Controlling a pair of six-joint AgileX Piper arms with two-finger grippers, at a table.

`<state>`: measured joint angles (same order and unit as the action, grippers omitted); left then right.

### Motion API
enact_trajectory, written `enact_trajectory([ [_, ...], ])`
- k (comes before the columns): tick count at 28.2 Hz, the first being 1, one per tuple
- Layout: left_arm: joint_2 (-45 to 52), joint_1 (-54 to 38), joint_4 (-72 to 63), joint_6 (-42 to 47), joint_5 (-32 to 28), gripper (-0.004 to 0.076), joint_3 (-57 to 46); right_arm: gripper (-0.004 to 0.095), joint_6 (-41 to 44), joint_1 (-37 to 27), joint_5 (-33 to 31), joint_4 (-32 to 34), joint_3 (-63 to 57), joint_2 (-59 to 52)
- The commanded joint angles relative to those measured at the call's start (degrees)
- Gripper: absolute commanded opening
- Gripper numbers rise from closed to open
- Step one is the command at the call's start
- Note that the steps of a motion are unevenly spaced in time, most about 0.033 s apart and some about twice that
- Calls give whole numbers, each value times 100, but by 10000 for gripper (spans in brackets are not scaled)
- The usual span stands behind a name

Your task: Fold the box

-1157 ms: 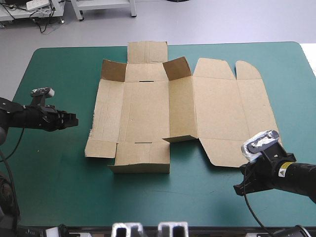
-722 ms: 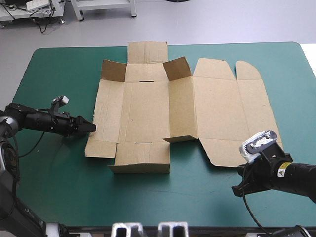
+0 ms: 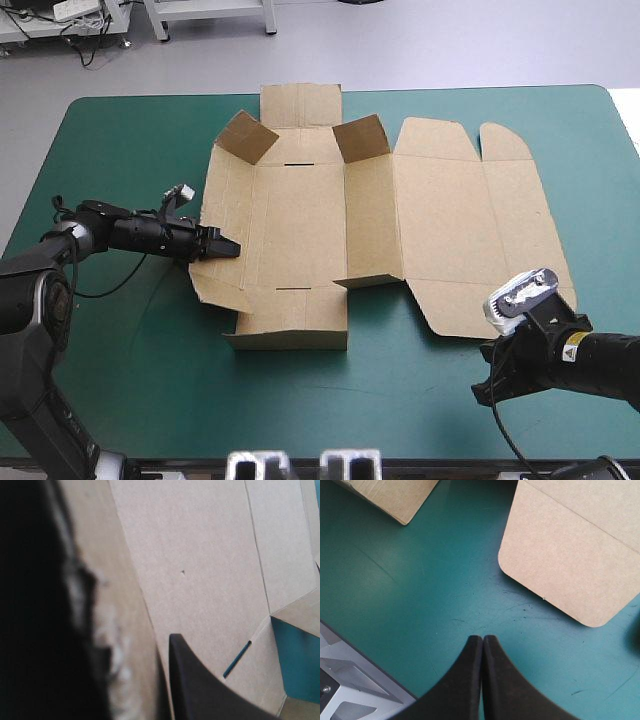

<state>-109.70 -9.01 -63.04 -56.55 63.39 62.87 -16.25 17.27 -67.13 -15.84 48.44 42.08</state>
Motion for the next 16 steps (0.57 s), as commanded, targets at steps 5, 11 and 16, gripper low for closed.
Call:
enact_trajectory([
  [5,429,287,-168,321,1124,-11,854,-19,-71,-10,171,-122,154,-9],
  [11,1171,326,741,494,1124,-11,2334,-19,-71,-10,242,-122,165,-9],
  [16,1426,354,1332,1040,1077,-11,3482,-19,80,-10,537,-164,176,-9],
])
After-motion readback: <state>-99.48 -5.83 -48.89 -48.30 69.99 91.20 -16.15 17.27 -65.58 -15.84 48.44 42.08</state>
